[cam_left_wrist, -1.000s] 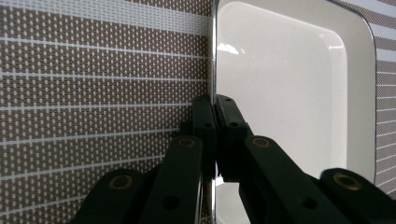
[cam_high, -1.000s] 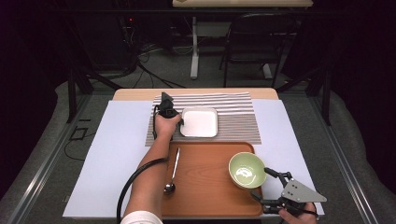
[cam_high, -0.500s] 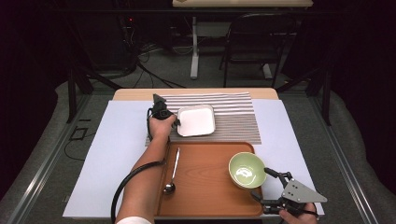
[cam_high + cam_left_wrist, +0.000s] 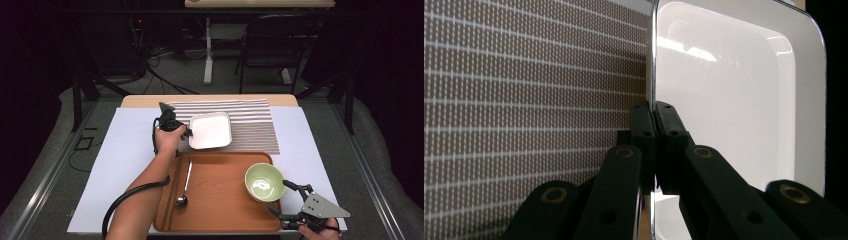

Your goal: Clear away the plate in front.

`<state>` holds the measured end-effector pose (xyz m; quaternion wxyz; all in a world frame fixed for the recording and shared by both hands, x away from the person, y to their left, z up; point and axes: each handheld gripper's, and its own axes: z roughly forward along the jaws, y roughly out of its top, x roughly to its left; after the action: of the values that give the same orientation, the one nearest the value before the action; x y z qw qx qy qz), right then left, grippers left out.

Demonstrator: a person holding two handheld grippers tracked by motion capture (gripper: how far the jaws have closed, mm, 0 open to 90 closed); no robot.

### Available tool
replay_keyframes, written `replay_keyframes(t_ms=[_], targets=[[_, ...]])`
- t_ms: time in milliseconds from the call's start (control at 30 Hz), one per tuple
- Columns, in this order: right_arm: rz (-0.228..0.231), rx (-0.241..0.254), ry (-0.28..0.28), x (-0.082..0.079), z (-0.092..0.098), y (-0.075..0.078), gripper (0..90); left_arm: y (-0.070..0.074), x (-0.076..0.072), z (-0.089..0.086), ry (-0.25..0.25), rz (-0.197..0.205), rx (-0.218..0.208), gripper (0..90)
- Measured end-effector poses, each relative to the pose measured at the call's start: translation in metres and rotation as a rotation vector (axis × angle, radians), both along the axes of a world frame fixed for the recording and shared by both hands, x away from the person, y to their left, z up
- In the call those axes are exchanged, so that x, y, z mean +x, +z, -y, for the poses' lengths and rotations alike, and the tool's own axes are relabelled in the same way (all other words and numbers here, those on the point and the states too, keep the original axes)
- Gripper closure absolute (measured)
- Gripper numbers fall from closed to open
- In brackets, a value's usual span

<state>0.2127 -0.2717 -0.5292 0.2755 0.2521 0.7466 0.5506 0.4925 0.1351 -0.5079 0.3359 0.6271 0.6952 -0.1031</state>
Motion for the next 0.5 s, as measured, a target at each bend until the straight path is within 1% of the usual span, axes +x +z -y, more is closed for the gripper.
replay_keyframes(t_ms=[67, 100, 167, 233, 333, 367, 433, 500], targets=[[0.0, -0.002, -0.001, 0.0, -0.001, 0.0, 15.3, 0.002, -0.006, 0.0, 0.01, 0.008, 0.002, 88.6], [0.002, -0.003, -0.001, 0.0, -0.001, 0.0, 15.4, 0.004, -0.009, 0.0, 0.018, 0.005, 0.0, 88.6], [0.003, -0.005, -0.001, -0.001, -0.001, 0.0, 15.4, 0.007, -0.014, -0.001, 0.005, 0.005, 0.012, 88.5], [0.005, -0.006, -0.001, -0.001, -0.002, 0.0, 15.4, 0.009, -0.02, -0.001, 0.015, 0.01, 0.011, 88.5], [0.005, -0.009, -0.003, -0.001, -0.002, 0.0, 15.4, 0.009, -0.029, 0.0, 0.009, 0.007, 0.014, 88.5], [0.005, -0.009, -0.003, -0.001, -0.002, 0.0, 15.4, 0.009, -0.033, 0.001, 0.014, 0.004, 0.011, 88.6], [0.005, -0.008, -0.004, -0.001, -0.002, 0.0, 15.4, 0.008, -0.04, 0.0, 0.001, -0.003, 0.014, 88.5], [0.006, -0.009, -0.005, -0.001, -0.002, 0.0, 15.4, 0.007, -0.047, 0.001, 0.009, 0.001, 0.008, 88.5]])
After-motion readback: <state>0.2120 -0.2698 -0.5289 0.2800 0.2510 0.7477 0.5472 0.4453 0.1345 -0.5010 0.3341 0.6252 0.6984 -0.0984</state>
